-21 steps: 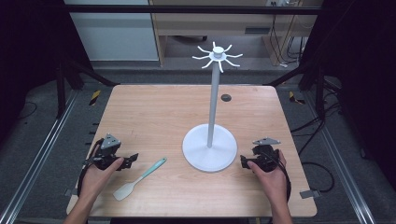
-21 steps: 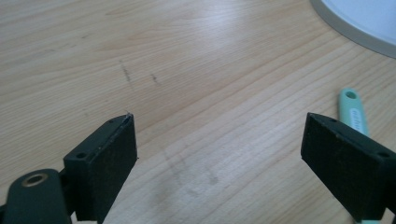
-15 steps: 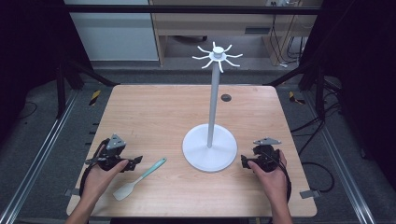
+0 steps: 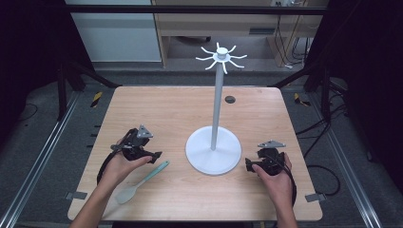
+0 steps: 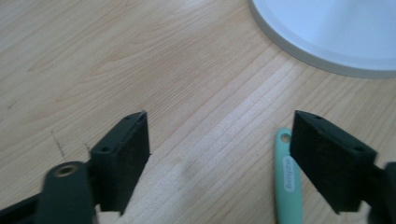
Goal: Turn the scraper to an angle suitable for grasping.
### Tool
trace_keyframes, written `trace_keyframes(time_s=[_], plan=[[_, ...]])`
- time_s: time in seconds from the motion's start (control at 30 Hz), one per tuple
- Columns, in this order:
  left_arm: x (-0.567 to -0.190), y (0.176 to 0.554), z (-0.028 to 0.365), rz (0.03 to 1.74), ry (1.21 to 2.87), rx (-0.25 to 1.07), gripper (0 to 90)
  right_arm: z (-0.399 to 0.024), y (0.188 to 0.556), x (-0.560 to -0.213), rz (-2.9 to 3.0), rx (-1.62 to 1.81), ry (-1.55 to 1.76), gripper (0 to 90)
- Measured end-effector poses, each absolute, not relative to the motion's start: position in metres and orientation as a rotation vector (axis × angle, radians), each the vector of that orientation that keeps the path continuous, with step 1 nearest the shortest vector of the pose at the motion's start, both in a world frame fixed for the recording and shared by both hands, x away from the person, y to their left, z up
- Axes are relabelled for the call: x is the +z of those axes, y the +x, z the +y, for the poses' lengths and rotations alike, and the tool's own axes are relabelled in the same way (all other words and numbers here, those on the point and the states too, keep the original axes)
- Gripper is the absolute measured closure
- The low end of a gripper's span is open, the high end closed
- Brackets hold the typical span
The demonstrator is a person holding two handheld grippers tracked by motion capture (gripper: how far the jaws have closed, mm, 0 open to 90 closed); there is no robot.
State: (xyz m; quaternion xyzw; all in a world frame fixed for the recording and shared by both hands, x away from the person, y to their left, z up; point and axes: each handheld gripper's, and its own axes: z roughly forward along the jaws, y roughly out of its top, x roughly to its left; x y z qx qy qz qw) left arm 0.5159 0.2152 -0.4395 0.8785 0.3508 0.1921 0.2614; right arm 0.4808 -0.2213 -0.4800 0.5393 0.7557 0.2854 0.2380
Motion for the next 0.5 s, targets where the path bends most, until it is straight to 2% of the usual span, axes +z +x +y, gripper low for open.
trace_keyframes(time_s=[0.07, 0.1, 0.17, 0.2, 0.27, 0.33, 0.5], plan=[[-0.44, 0.514, 0.215, 0.953, 2.391, 0.535, 26.3, -0.221, 0.481, -0.48, 2.07, 0.783, 1.478, 9.3], [-0.443, 0.51, 0.217, 0.954, 2.384, 0.523, 35.7, -0.221, 0.481, -0.48, 2.071, 0.784, 1.473, 9.4], [-0.446, 0.506, 0.217, 0.957, 2.378, 0.495, 38.9, -0.221, 0.481, -0.479, 2.072, 0.784, 1.474, 9.5], [-0.448, 0.503, 0.216, 0.956, 2.379, 0.476, 48.3, -0.22, 0.481, -0.479, 2.07, 0.787, 1.474, 9.6], [-0.449, 0.502, 0.215, 0.95, 2.383, 0.464, 51.4, -0.22, 0.481, -0.479, 2.071, 0.788, 1.474, 9.7], [-0.45, 0.499, 0.21, 0.935, 2.407, 0.454, 63.3, -0.219, 0.482, -0.479, 2.08, 0.79, 1.475, 10.2], [-0.454, 0.497, 0.202, 0.905, 2.457, 0.413, 78.2, -0.218, 0.484, -0.48, 2.094, 0.781, 1.462, 10.3]])
